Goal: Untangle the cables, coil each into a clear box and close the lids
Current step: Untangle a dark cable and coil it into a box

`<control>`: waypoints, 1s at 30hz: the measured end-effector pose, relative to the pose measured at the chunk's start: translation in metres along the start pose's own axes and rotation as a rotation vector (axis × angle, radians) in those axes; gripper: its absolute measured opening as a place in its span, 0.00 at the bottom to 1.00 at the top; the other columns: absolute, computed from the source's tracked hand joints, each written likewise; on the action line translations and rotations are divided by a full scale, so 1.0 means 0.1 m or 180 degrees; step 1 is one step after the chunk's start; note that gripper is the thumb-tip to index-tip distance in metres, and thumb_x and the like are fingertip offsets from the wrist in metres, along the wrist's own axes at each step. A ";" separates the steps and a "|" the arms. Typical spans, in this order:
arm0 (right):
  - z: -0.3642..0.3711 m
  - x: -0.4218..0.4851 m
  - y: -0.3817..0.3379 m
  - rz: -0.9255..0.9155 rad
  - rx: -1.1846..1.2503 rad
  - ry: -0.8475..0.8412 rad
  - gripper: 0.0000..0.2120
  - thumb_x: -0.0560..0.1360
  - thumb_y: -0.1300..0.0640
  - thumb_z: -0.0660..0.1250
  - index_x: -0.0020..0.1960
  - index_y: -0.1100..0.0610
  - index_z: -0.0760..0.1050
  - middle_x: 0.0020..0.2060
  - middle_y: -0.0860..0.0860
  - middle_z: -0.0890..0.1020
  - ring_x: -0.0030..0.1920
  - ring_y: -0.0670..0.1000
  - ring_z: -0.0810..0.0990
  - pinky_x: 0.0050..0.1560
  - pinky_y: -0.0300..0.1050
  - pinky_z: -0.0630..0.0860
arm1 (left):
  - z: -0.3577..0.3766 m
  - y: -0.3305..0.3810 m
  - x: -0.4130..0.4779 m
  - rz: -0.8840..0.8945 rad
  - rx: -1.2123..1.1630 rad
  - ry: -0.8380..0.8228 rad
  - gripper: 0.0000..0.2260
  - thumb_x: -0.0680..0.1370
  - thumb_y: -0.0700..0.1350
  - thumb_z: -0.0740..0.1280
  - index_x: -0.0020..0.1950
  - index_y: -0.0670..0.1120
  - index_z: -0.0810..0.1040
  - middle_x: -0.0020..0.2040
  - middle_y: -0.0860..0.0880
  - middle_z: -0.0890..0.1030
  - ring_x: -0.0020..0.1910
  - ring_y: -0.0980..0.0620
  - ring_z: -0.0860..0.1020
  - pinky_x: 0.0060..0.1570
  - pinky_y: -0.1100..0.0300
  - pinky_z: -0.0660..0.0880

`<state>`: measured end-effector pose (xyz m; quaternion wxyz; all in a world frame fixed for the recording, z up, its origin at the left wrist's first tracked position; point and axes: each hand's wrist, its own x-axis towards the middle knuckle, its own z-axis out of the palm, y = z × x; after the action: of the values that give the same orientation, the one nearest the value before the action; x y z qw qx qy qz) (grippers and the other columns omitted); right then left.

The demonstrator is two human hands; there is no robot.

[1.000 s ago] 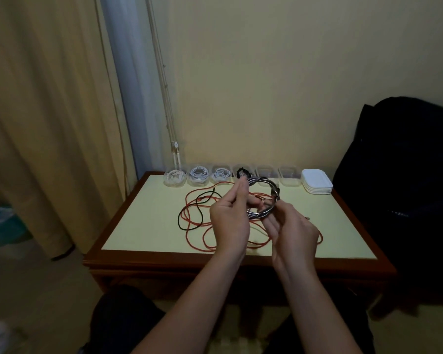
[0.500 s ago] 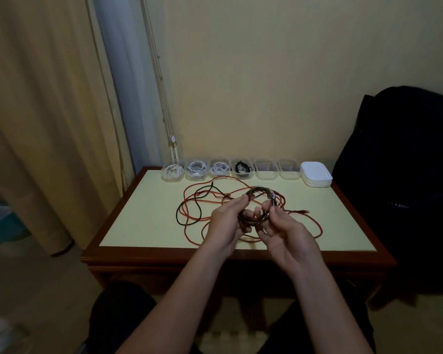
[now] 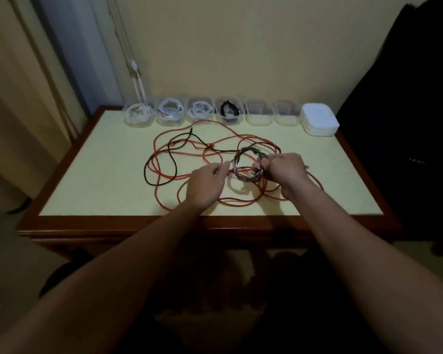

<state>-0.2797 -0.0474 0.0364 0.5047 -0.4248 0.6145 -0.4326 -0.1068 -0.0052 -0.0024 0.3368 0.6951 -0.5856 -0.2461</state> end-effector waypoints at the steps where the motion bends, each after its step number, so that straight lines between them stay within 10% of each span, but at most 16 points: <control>1: -0.02 0.15 0.03 0.0010 -0.0002 0.0069 0.12 0.75 0.73 0.67 0.36 0.62 0.82 0.34 0.55 0.85 0.40 0.55 0.85 0.54 0.54 0.83 | 0.04 -0.09 0.11 0.0119 0.0353 0.0046 0.22 0.83 0.60 0.58 0.63 0.46 0.81 0.57 0.49 0.84 0.57 0.49 0.79 0.58 0.53 0.75; 15: -0.02 2.03 -0.21 -0.0380 -0.1173 0.0663 0.07 0.76 0.64 0.67 0.44 0.53 0.81 0.44 0.53 0.85 0.46 0.52 0.84 0.50 0.48 0.81 | 0.15 -1.18 1.41 0.0435 0.1878 -0.0550 0.43 0.74 0.74 0.41 0.82 0.50 0.47 0.83 0.47 0.50 0.81 0.46 0.46 0.78 0.46 0.44; 21: 0.11 2.76 -0.31 -0.0596 -0.1491 0.0841 0.11 0.80 0.63 0.62 0.60 0.57 0.77 0.50 0.56 0.84 0.51 0.54 0.81 0.52 0.46 0.76 | 0.17 -1.27 1.55 0.0617 0.1924 -0.0341 0.38 0.77 0.73 0.46 0.82 0.54 0.51 0.82 0.49 0.54 0.81 0.46 0.50 0.77 0.47 0.47; 26: 0.25 3.25 -0.44 -0.0677 -0.1734 0.0705 0.11 0.79 0.65 0.62 0.58 0.57 0.78 0.47 0.55 0.79 0.48 0.53 0.76 0.35 0.36 0.70 | 0.19 -1.30 1.60 0.0680 0.1890 -0.0352 0.36 0.77 0.72 0.48 0.81 0.55 0.55 0.81 0.50 0.56 0.80 0.47 0.51 0.77 0.46 0.49; 30: 0.37 3.51 -0.59 -0.0907 -0.2241 0.0753 0.14 0.79 0.61 0.62 0.61 0.57 0.80 0.57 0.58 0.82 0.60 0.59 0.80 0.55 0.47 0.74 | 0.18 -1.30 1.60 0.0695 0.1798 -0.0300 0.35 0.78 0.70 0.47 0.80 0.53 0.60 0.80 0.50 0.59 0.80 0.48 0.54 0.77 0.46 0.51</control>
<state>-0.2836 -0.4037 -0.0003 0.1889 -0.6001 0.7141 -0.3072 -0.0053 -0.1543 -0.1040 0.1272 0.6819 -0.7170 -0.0679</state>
